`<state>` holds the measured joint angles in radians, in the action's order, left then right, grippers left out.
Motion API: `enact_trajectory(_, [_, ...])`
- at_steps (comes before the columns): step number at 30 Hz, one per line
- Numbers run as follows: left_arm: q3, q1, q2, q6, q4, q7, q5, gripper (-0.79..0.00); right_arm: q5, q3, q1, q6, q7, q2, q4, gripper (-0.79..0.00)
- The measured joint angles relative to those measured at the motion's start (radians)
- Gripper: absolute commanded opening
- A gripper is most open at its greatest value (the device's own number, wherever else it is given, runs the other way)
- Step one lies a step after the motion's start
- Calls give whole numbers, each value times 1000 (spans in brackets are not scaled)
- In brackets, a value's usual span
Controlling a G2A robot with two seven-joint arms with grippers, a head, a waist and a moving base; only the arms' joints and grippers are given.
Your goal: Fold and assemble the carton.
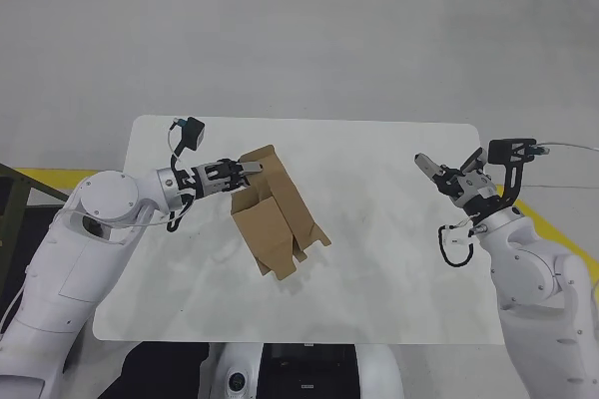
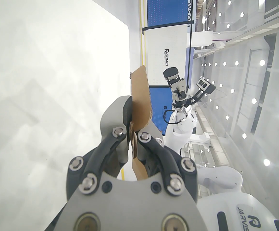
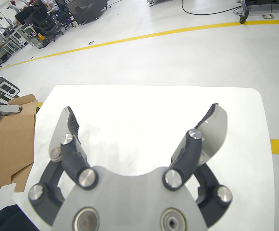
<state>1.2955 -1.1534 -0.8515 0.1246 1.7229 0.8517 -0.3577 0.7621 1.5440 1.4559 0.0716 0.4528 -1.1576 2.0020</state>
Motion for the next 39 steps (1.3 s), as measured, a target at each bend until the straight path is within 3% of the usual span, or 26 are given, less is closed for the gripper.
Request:
enact_trajectory(26, [-7, 2, -3, -2, 9, -16, 7, -785, 0, -3, 6, 18, -6, 0, 3, 0])
enact_trajectory(39, [-118, 145, -31, -27, -65, 32, 67, -785, -194, -82, -51, 149, 189, 3, -59, 0])
